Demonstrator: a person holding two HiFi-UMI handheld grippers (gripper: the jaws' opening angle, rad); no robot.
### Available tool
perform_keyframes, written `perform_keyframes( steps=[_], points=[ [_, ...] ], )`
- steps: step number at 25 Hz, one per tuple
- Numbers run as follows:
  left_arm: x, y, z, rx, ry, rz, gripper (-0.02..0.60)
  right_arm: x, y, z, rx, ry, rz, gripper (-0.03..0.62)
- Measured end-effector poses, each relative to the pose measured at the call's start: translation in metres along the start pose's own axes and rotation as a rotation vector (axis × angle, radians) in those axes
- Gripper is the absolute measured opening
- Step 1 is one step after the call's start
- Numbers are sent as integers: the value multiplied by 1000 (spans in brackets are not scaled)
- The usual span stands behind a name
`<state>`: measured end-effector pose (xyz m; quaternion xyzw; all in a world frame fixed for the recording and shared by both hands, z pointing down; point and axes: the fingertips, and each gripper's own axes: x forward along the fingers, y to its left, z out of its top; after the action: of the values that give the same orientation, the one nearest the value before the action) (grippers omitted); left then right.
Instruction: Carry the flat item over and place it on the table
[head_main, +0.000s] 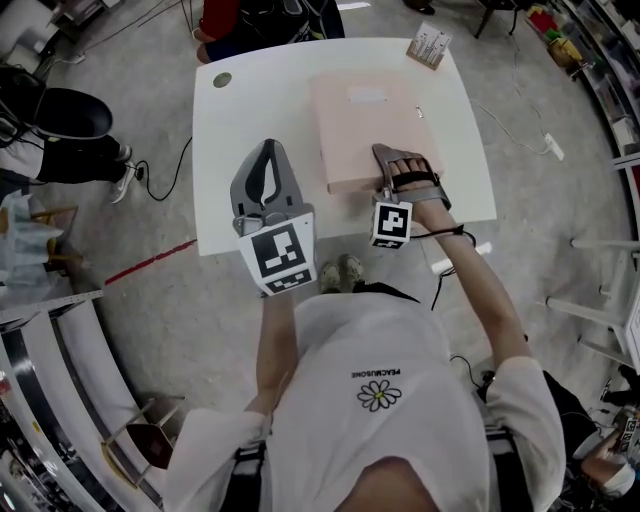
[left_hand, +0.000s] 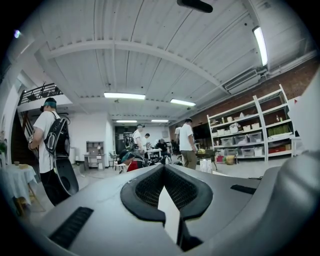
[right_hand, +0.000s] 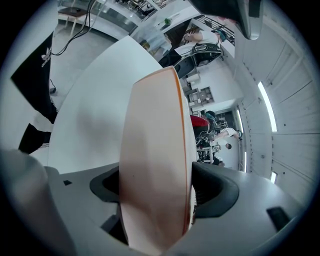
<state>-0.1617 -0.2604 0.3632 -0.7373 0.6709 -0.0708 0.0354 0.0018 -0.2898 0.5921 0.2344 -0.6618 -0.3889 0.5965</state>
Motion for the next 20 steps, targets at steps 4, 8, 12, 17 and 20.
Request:
perform_keyframes(
  steps=[4, 8, 12, 17, 20],
  points=[
    [1, 2, 2, -1, -3, 0, 15, 2, 3, 3, 6, -5, 14, 336],
    [0, 0, -1, 2, 2, -6, 15, 3, 9, 5, 11, -11, 17, 339],
    [2, 0, -3, 6, 9, -9, 15, 3, 11, 6, 10, -17, 42, 342],
    [4, -4, -4, 9, 11, -18, 15, 4, 14, 7, 16, -29, 76, 347],
    [3, -6, -7, 11, 15, -23, 15, 5, 19, 10, 15, -40, 94, 350]
  ],
)
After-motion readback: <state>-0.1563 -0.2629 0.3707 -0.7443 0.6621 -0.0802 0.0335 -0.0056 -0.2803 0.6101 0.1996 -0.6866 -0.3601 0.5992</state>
